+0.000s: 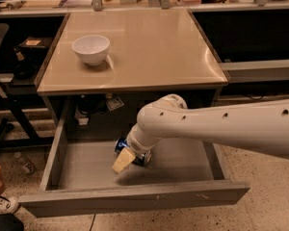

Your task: Pick pepsi can from top drawer and place on counter

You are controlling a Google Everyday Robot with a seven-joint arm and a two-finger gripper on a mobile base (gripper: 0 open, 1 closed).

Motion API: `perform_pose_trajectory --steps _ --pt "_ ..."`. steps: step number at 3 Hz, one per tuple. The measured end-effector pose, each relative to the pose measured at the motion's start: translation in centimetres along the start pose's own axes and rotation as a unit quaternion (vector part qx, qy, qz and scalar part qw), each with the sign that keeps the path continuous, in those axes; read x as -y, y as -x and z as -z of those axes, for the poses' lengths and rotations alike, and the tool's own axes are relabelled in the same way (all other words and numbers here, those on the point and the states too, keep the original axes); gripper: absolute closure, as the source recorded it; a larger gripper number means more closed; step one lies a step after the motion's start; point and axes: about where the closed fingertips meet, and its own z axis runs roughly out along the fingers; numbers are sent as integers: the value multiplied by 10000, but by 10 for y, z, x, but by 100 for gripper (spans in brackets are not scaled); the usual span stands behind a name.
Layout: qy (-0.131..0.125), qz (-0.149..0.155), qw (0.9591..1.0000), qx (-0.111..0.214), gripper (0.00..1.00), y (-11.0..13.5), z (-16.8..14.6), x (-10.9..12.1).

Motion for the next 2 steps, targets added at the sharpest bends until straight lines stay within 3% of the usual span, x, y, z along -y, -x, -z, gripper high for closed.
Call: perform_pose_trajectory --steps 2 --pt "0 0 10000 -2 42 0 0 0"
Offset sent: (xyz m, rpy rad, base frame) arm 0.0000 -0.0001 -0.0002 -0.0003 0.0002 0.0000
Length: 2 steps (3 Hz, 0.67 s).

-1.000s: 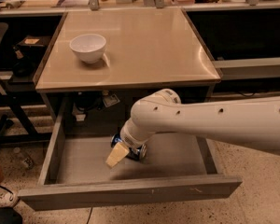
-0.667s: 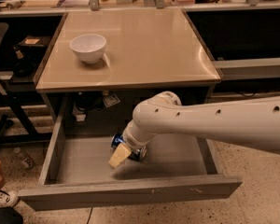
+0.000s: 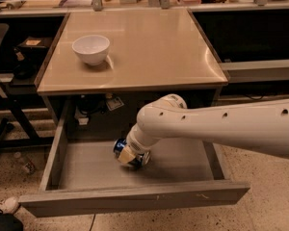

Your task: Pick pepsi can from top drawer and place on counter

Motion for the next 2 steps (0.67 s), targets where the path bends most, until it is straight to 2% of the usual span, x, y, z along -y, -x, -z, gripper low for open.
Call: perform_pose_trajectory --steps 2 --pt "0 0 10000 0 89 0 0 0"
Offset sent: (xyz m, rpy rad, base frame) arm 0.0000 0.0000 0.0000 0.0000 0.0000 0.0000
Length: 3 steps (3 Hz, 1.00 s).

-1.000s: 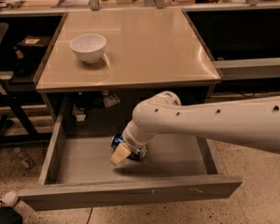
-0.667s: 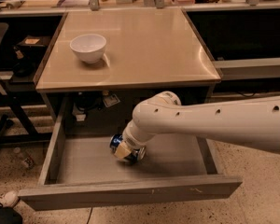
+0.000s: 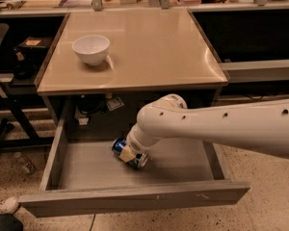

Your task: Pick pepsi can from top drawer and place on counter

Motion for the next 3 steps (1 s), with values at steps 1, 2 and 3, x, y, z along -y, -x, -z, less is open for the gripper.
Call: perform_pose_trajectory --steps 1,2,3 --pt "0 0 10000 0 100 0 0 0" --pt "66 12 10000 -13 100 4 7 -2" --pt "128 53 9999 -83 100 8 20 -2"
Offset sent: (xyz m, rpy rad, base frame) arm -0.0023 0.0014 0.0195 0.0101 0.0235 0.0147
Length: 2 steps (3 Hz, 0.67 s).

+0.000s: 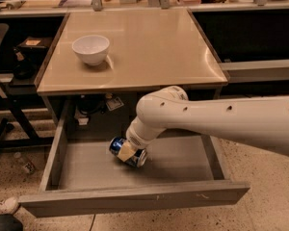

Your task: Pick pepsi can from top drawer and place on counter

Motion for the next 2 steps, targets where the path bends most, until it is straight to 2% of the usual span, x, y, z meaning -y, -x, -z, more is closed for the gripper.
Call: perform_pose_trajectory --steps 2 --pt "-29 49 9998 -198 100 6 25 13"
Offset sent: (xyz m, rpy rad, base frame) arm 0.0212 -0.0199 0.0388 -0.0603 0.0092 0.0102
